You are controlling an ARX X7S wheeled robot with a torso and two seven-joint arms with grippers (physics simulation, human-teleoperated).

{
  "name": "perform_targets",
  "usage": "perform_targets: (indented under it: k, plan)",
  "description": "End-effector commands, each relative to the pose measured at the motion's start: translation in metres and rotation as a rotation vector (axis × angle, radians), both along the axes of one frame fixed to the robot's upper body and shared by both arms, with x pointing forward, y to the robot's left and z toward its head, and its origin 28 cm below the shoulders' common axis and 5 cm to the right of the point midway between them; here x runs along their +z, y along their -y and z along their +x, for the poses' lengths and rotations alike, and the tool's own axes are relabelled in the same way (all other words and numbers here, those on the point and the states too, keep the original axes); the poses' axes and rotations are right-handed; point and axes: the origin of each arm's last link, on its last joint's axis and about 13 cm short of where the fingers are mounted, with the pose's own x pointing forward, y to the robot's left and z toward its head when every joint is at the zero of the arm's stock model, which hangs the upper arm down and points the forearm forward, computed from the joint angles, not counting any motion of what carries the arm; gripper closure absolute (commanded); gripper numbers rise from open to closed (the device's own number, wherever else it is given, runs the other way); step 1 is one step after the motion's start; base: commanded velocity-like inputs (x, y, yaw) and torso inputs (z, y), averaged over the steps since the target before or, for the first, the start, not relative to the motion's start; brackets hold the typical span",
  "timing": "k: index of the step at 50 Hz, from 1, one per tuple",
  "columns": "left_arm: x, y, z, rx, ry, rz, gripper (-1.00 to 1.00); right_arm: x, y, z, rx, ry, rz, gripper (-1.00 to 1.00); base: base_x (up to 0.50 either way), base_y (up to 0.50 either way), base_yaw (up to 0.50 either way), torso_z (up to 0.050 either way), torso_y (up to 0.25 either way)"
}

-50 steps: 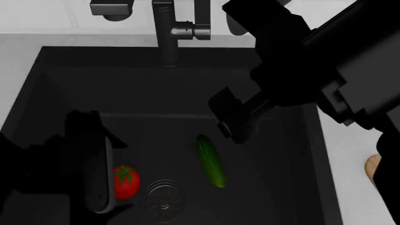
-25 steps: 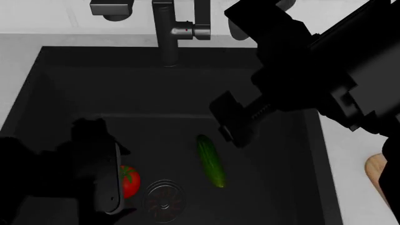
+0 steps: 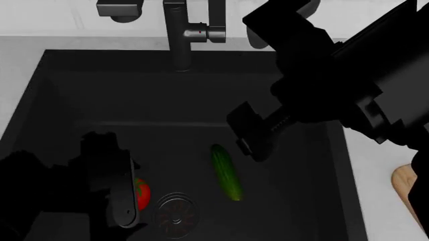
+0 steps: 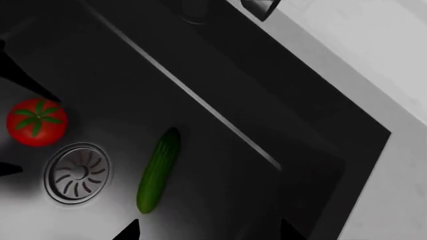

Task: Pick the vegetables from the sink and place them on the cutting board.

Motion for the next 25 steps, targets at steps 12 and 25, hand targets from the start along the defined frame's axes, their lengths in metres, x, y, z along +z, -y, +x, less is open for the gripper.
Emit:
perform_targets:
  k: [12, 25]
  plan:
    - [-0.011, 0.005, 0.003, 0.005, -0.037, -0.029, -1.0, 0.003, -0.009, 0.001, 0.049, -0.004, 0.028, -1.0, 0.0, 0.0, 0.0, 0.0, 0.0]
    - [-0.017, 0.004, 0.005, 0.012, -0.047, -0.013, -1.0, 0.0, -0.007, 0.001, 0.047, -0.005, 0.031, -1.0, 0.0, 0.0, 0.0, 0.0, 0.0]
